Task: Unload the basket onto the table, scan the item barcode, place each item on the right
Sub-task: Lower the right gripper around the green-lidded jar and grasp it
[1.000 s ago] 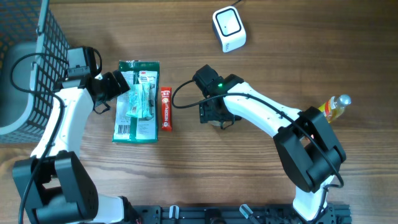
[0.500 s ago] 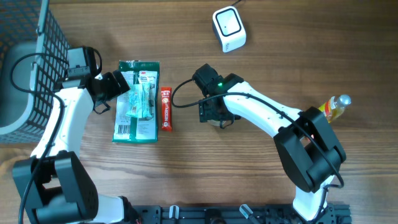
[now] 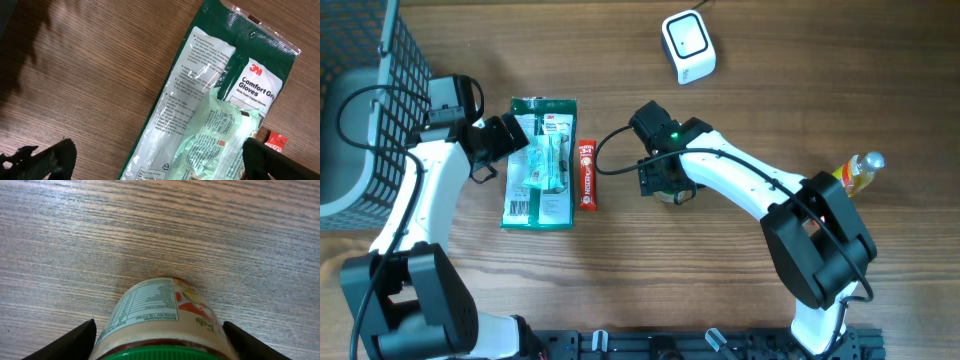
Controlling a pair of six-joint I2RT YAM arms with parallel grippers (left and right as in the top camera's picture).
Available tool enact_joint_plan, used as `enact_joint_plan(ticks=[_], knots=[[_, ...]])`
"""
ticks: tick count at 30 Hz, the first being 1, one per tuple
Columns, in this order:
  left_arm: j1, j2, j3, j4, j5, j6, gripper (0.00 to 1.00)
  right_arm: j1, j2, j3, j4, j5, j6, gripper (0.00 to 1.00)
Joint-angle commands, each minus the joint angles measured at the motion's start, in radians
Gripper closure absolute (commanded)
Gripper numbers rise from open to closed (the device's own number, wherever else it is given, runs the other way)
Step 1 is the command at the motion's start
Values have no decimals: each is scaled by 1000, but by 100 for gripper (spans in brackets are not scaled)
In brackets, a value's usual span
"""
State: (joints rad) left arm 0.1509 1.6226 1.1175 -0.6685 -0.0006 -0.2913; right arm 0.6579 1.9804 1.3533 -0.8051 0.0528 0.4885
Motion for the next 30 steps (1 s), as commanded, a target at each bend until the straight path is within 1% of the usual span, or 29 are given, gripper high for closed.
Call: enact_joint_plan(ticks=[1,4,6,8,10,11,12,15,17,26,29,30], knots=[[4,-21,9,3,8,-5,0,-5,-15,22,4,37,-40,24],[4,-21,9,3,8,-5,0,-5,-15,22,-5,64,-23,32],[4,-21,9,3,8,-5,0,-5,-15,22,-16,80,31,37],[4,-21,9,3,8,-5,0,-5,-15,22,-27,91,85,40],[4,-21,9,3,8,-5,0,-11,-15,22,-41,89,167,40],[4,-21,9,3,8,-5,0,-14,-15,22,-50,89,201,37],[4,-21,9,3,8,-5,0,-20,-15,22,-60,89,222,33],[4,-21,9,3,8,-5,0,-23,-15,22,-56,87,190,25],[4,-21,9,3,8,-5,0,-23,-15,22,-50,76,135,22],[4,-21,9,3,8,-5,0,-23,-14,13,-58,55,137,22],[4,-21,9,3,8,-5,0,-23,-12,13,-65,42,142,24],[4,-21,9,3,8,-5,0,-23,-12,13,-65,35,142,27]])
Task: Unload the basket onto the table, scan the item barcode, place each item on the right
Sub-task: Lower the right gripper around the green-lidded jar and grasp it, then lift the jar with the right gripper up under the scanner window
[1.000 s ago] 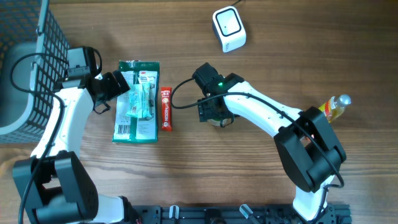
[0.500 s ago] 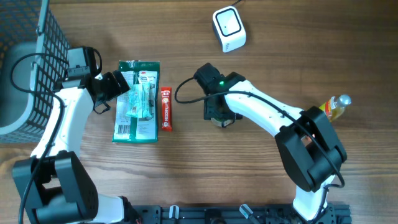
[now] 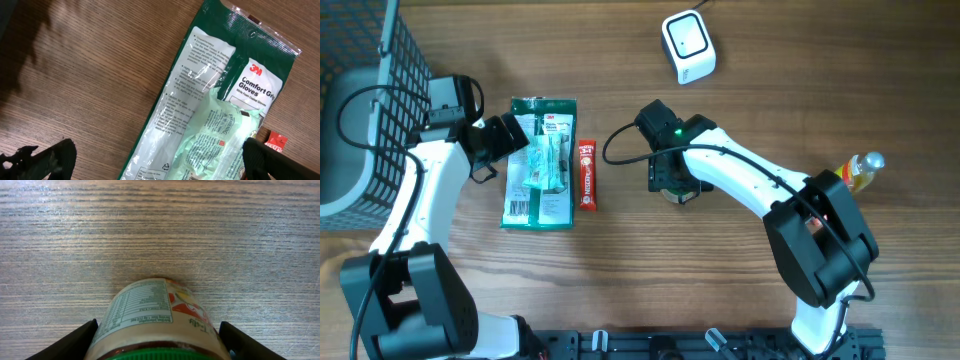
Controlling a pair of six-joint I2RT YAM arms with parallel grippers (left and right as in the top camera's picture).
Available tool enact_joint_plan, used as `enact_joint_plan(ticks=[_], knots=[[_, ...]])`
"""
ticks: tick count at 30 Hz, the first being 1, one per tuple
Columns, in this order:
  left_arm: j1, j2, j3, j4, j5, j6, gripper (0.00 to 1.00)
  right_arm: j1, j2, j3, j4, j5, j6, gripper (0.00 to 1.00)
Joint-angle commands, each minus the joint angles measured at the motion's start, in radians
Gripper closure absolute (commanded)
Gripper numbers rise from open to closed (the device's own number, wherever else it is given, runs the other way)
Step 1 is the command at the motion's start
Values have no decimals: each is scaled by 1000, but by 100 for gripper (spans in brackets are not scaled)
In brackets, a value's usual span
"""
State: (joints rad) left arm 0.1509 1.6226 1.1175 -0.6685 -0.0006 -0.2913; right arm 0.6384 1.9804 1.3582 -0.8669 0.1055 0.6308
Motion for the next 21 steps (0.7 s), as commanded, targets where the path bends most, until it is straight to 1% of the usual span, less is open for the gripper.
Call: enact_joint_plan(ticks=[1,3,5,8,9,10,11,12,13,16,17,19,21], knots=[[4,-21,9,3,8,-5,0,-4,-12,8,-6,-19,-1,29],[4,-21,9,3,8,-5,0,-4,-14,9,-10,-19,-3,30],[4,-21,9,3,8,-5,0,-10,-23,29,-25,-26,-3,34],[4,-21,9,3,8,-5,0,-35,-43,95,-84,-61,-4,39],[4,-21,9,3,8,-5,0,-50,-50,132,-122,-83,-4,42],[4,-21,9,3,8,-5,0,-78,-59,185,-170,-146,-8,43],[4,-21,9,3,8,-5,0,-97,-65,206,-179,-209,-30,47],[4,-21,9,3,8,-5,0,-121,-73,222,-178,-316,-68,50],[4,-21,9,3,8,-5,0,-137,-78,229,-176,-393,-85,51],[4,-21,9,3,8,-5,0,-203,-85,238,-156,-839,-83,56],[4,-21,9,3,8,-5,0,-218,-85,238,-159,-924,-51,57],[4,-21,9,3,8,-5,0,-234,-85,238,-183,-993,25,55],[4,-21,9,3,8,-5,0,-237,-85,238,-184,-1018,56,50]])
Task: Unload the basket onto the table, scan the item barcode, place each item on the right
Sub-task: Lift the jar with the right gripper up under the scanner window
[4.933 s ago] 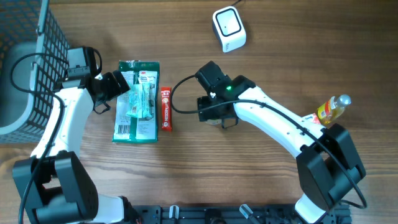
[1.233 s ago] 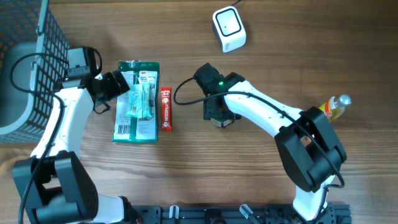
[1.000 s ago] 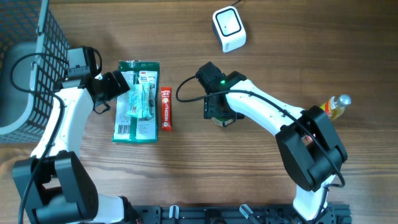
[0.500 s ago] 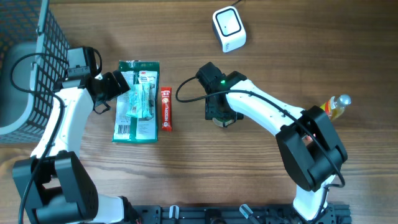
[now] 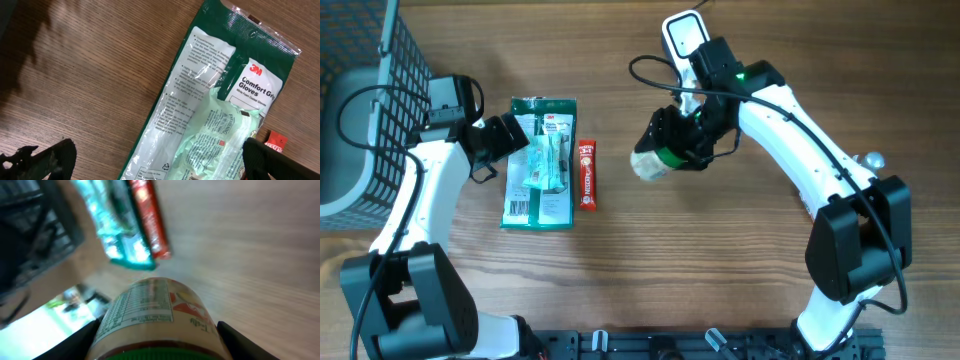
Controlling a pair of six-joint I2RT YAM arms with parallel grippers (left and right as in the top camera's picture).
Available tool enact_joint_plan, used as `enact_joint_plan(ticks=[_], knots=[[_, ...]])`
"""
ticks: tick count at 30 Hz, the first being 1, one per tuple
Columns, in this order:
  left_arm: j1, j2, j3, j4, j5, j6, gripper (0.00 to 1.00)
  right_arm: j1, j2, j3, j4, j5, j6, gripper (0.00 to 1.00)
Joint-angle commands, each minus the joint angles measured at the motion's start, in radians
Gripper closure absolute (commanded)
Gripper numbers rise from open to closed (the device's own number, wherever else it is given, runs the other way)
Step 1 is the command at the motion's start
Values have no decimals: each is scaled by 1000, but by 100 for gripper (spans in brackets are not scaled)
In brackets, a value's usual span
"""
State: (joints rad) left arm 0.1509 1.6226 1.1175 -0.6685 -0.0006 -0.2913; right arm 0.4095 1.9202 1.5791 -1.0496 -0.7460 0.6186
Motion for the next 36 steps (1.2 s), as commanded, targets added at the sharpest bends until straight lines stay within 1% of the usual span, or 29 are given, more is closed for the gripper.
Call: enact_joint_plan(ticks=[1,5,10,12,14,15,16,17,19,22,23,24,26,27,28,30,32,33,34,35,36], knots=[[4,-21,9,3,8,-5,0,-8,-24,17,-3,-190,100,50],[4,-21,9,3,8,-5,0,-8,-24,17,-4,-280,208,48],[4,-21,9,3,8,-5,0,-8,-24,17,2,-272,246,48],[4,-21,9,3,8,-5,0,-8,-24,17,6,-166,246,49],[4,-21,9,3,8,-5,0,-6,-24,17,6,74,234,53],[4,-21,9,3,8,-5,0,-2,-24,17,6,248,191,53],[4,-21,9,3,8,-5,0,0,-24,17,2,437,134,64],[4,-21,9,3,8,-5,0,0,-24,17,-10,601,48,84],[4,-21,9,3,8,-5,0,-7,-24,20,-5,602,-11,87],[4,-21,9,3,8,-5,0,-32,-24,75,20,491,-158,87],[4,-21,9,3,8,-5,0,-44,-25,129,9,457,-172,94],[4,-21,9,3,8,-5,0,-49,-26,185,-16,456,-174,96],[4,-21,9,3,8,-5,0,-51,-26,313,-74,463,-204,95],[4,-21,9,3,8,-5,0,-48,-26,385,-102,463,-230,89],[4,-21,9,3,8,-5,0,-47,-26,425,-114,463,-249,86],[4,-21,9,3,8,-5,0,-47,-29,481,-117,457,-283,86],[4,-21,9,3,8,-5,0,-47,-29,485,-90,460,-302,87],[4,-21,9,3,8,-5,0,-47,-23,480,-59,476,-309,86],[4,-21,9,3,8,-5,0,-47,-18,475,-34,499,-307,80],[4,-21,9,3,8,-5,0,-47,-9,474,-1,538,-298,79],[4,-21,9,3,8,-5,0,-47,8,474,39,572,-279,83]])
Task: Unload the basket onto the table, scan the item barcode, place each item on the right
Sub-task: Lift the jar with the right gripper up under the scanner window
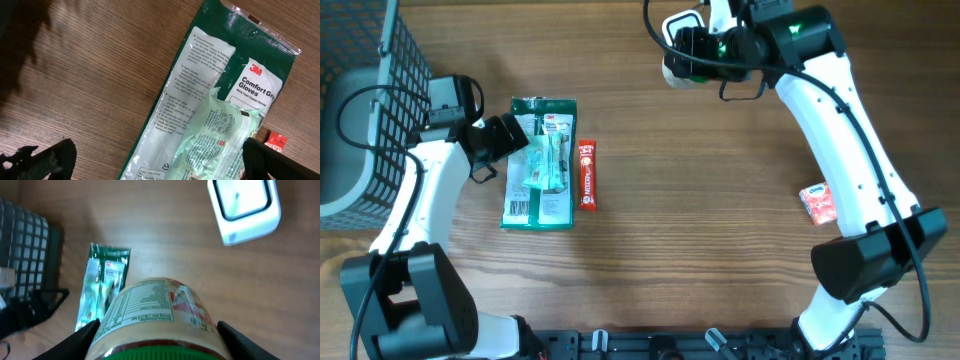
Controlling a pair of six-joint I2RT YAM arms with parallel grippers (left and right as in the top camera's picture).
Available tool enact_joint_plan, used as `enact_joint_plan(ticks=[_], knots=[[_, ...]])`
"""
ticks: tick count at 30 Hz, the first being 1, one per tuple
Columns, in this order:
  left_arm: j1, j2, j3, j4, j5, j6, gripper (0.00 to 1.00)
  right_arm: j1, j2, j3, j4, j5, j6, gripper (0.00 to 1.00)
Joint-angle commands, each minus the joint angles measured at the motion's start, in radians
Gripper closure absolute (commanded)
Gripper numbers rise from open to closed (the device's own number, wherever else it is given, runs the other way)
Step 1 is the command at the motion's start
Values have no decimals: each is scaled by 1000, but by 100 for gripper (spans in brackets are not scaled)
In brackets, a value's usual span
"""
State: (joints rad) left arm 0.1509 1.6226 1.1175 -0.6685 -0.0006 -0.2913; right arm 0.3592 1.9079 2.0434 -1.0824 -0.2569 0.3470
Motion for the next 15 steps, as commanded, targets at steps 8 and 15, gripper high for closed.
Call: enact_joint_plan(ticks=[8,15], knots=[[4,-21,9,3,8,-5,0,1,225,10,375,162,-3,83],[4,-21,9,3,8,-5,0,-5,328,10,596,304,-6,86]])
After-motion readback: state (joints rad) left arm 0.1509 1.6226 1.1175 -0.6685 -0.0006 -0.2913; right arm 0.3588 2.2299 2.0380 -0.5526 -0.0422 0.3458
